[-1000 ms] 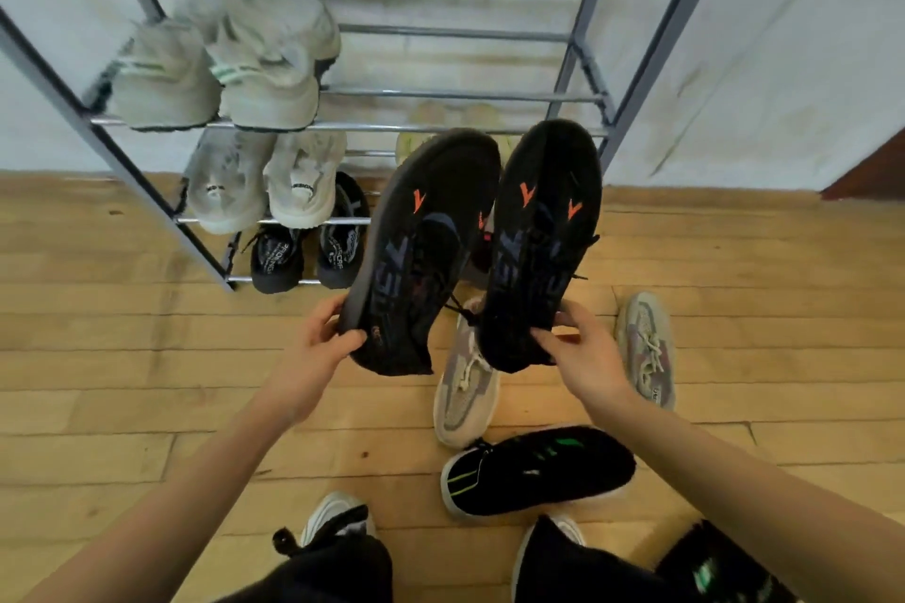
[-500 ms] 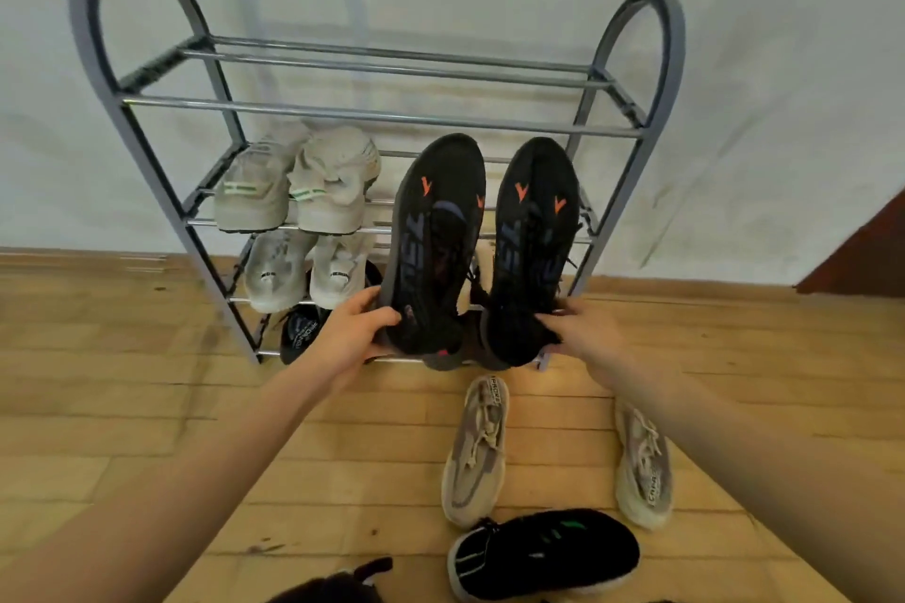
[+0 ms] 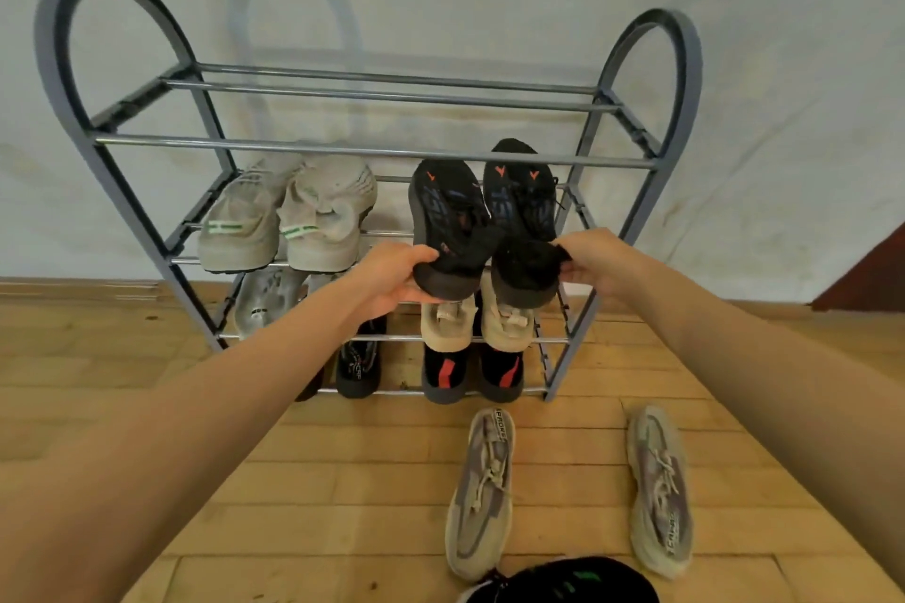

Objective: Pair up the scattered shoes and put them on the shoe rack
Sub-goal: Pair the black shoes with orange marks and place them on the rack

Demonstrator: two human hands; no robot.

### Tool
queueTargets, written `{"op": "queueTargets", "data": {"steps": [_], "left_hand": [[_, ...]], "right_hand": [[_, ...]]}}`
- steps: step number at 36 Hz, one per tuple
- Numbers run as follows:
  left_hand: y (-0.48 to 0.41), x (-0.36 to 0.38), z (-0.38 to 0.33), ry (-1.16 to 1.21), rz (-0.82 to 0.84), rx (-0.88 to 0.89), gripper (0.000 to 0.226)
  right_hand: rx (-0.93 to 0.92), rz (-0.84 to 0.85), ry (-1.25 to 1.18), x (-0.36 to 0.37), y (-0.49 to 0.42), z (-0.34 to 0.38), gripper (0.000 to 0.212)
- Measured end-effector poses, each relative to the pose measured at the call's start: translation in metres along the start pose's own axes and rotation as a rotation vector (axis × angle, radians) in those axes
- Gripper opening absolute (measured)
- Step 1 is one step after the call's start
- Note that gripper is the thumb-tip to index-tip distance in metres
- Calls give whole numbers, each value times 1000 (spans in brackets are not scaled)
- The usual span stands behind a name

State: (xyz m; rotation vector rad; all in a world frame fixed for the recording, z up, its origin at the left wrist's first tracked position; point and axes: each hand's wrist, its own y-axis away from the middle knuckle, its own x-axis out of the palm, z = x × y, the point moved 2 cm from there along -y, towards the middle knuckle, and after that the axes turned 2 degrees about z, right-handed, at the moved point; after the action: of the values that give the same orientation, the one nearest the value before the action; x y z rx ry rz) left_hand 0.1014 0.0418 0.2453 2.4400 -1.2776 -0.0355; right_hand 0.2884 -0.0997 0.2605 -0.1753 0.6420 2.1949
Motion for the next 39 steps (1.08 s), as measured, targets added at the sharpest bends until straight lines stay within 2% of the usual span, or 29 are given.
{"op": "queueTargets", "data": {"steps": [3,7,9,15,22,26,32,36,39], "left_hand": [[-13,-1,-7,-40,-47,18,29],[-27,6,-13,-82,-52,4,32],[-33,10,-15,-119,-65,-12,33],[-39,13,-13,-195,-98,-84,28],[-38,12,-14,-256,-90,-73,31],[-33,11,-11,-286,-103,-18,33],[-20,17,-3,-394,-247,125,29],[-2,26,10,-532,-328,273,38],[12,37,37,-637,-282,360,46]], "right_hand": [[16,-28,0,-4,-9,11,16],[41,-82,6,-6,-20,15,30],[47,-91,17,-5,-22,16,29],[93,-75,5,-4,-25,11,26],[41,-55,-23,-3,-22,6,28],[24,-28,-119,-4,-9,4,19],[-31,-59,-130,-11,11,-7,40],[-149,-113,18,-16,31,-18,40],[-247,-153,197,-18,47,-43,51]]}}
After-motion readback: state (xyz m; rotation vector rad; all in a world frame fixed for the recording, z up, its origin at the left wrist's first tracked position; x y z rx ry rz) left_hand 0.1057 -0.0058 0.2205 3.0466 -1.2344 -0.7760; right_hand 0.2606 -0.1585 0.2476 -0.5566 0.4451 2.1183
